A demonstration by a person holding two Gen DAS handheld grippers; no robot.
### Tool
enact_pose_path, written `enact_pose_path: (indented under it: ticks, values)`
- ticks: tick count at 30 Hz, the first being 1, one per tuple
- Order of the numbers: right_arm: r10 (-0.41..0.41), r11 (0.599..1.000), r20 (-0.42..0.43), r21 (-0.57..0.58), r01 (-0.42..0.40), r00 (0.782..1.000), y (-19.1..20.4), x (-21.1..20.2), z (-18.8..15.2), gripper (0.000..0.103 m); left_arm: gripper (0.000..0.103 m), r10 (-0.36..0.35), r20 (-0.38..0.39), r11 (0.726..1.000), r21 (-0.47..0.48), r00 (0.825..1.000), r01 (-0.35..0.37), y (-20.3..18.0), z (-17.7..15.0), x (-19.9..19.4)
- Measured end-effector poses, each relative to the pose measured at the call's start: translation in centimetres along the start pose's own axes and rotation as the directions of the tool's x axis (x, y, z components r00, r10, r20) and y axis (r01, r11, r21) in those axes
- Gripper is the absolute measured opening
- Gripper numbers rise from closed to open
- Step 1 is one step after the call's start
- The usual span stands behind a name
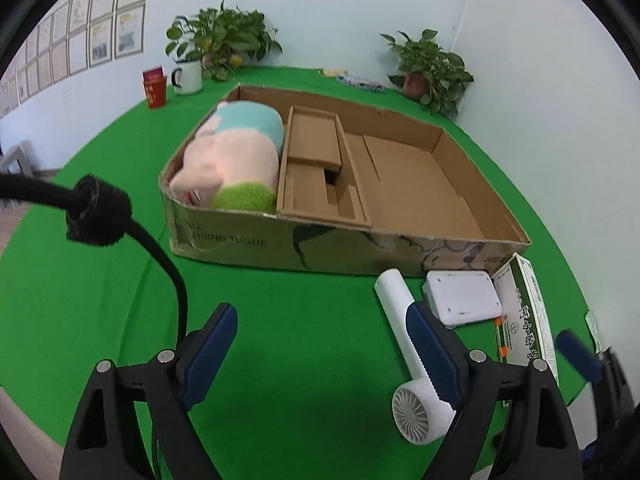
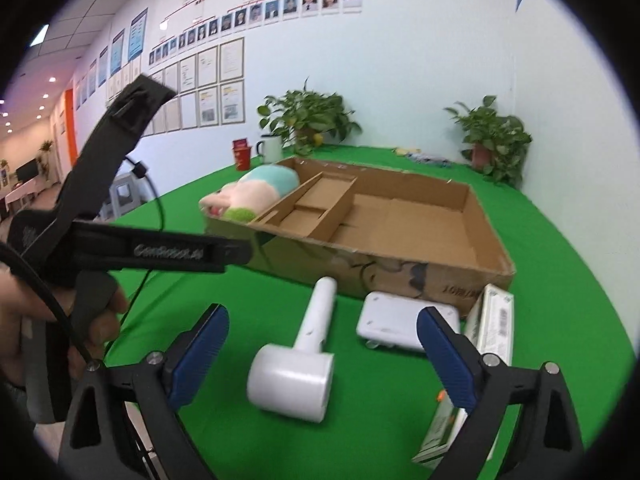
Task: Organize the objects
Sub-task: 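Withdraw both grippers and move the right gripper toward the white hair dryer, then grasp the white hair dryer handle with the left gripper while the right gripper grips its head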
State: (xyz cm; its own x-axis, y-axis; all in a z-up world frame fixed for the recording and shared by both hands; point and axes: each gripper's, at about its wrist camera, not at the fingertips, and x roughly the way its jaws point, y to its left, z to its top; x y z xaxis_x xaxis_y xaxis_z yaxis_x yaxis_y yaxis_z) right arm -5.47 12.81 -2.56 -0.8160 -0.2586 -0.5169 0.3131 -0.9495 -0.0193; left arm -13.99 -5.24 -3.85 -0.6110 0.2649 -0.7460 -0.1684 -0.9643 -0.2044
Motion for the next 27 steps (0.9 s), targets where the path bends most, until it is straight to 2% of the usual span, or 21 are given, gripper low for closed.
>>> enact_pose_path:
  ticks: [2,4,7,9,11,14,16,18,19,20,27]
  values:
    - [0.037,0.999,-0.036,-0.001,-0.037,0.999,0.6,0.6,-0.5,0.095,0.086,-0.039,-0.025,0.999,-0.009,0.999,0.038,0.2,0.0,0.5]
    - [0.036,0.999,-0.057,-0.012,-0.037,0.998,1.2,0.9,-0.9,0.095,0.086,-0.094,-0.057,0.995,-0.021,0.994,0.093,0.3,-0.1,1.1]
    - [0.023,0.999,-0.104,-0.024,-0.026,0.994,2.0,1.5,-1.4,0.095,0.086,-0.159,-0.133,0.987,-0.046,0.978,0.154,0.2,-0.5,2.1]
    - [0.026,0.999,-0.134,-0.028,-0.03,0.991,2.3,1.9,-1.7,0.095,0.086,-0.199,-0.155,0.98,-0.061,0.968,0.192,0.0,-0.7,2.4]
    - [0.048,0.999,-0.155,-0.012,-0.051,0.987,2.3,2.0,-1.9,0.095,0.086,-0.219,-0.168,0.976,-0.062,0.961,0.211,-0.1,-0.9,2.8]
    - [0.031,1.0,-0.184,0.007,-0.03,0.982,2.3,2.4,-2.3,0.095,0.086,-0.245,-0.188,0.969,-0.081,0.951,0.234,0.0,-1.2,3.2]
    - [0.015,1.0,-0.221,0.015,-0.012,0.975,2.3,3.0,-2.5,0.089,0.086,-0.264,-0.193,0.963,-0.102,0.945,0.248,0.3,-1.3,3.2]
    - [0.01,1.0,-0.236,0.018,-0.006,0.972,2.3,3.3,-2.7,0.07,0.086,-0.245,-0.187,0.969,-0.087,0.951,0.232,0.3,-1.3,3.1]
    - [-0.003,1.0,-0.247,0.013,0.006,0.969,2.4,3.5,-2.8,0.066,0.086,-0.236,-0.185,0.971,-0.079,0.954,0.225,0.4,-1.3,3.1]
    - [-0.011,1.0,-0.254,0.008,0.014,0.967,2.5,3.6,-2.9,0.057,0.086,-0.229,-0.186,0.973,-0.074,0.955,0.219,0.5,-1.3,3.2]
    - [-0.018,0.999,-0.251,0.023,0.025,0.968,2.7,3.5,-3.1,0.057,0.084,-0.26,-0.201,0.964,-0.104,0.945,0.243,1.6,-1.4,4.0]
